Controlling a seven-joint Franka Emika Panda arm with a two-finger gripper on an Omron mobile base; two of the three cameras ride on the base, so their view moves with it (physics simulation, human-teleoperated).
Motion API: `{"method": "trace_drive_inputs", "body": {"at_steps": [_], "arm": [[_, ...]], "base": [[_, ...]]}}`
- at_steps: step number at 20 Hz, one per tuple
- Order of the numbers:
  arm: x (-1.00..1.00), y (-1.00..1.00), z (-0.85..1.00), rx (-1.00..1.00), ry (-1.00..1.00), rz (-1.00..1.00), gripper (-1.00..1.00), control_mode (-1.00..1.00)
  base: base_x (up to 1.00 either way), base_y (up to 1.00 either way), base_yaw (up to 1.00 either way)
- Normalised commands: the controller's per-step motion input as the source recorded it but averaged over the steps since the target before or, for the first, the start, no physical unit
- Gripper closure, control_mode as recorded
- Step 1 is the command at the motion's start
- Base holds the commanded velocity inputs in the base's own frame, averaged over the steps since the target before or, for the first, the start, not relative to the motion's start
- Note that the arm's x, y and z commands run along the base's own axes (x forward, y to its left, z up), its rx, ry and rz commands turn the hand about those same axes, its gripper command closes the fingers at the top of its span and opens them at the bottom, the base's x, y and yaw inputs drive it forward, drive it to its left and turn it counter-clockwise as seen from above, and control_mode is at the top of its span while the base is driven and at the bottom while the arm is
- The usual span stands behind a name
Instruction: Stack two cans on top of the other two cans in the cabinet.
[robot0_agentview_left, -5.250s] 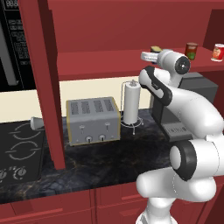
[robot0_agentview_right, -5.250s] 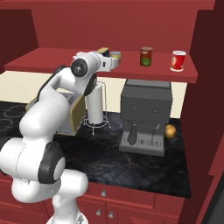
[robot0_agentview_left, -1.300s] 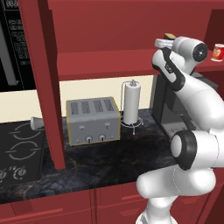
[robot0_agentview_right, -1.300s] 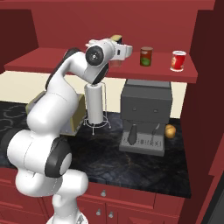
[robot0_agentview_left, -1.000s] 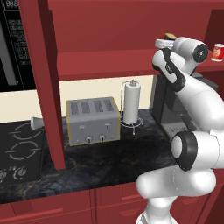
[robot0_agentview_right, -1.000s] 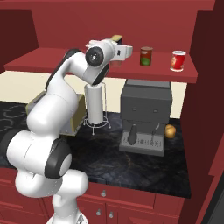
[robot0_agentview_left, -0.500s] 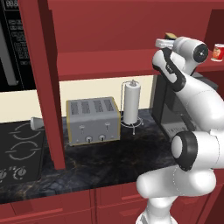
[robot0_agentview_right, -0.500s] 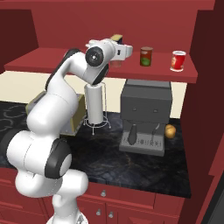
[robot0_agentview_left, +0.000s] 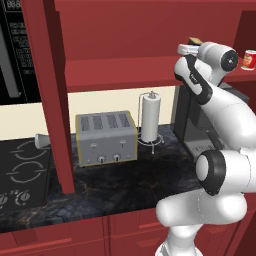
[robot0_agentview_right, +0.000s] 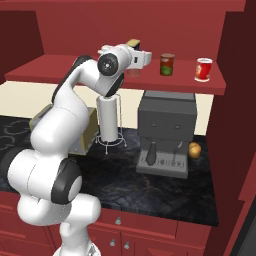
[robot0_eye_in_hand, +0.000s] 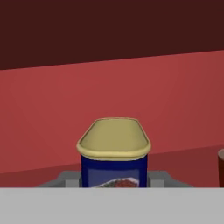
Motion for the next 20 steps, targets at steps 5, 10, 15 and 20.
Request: {"method": "trace_drive_inputs", "body": {"at_steps": [5,10,15,20], "arm": [[0.0,0.02,0.0,0.0,0.0,0.0,-1.0,-1.0],[0.0,0.0,0.0,0.0,0.0,0.0,-1.0,-1.0],[0.0,0.0,0.0,0.0,0.0,0.0,-1.0,-1.0],[-0.05,0.0,0.0,0.0,0.0,0.0,-1.0,-1.0]], "base": [[0.0,0.0,0.0],[0.0,0.0,0.0],[0.0,0.0,0.0],[0.0,0.0,0.0]]}}
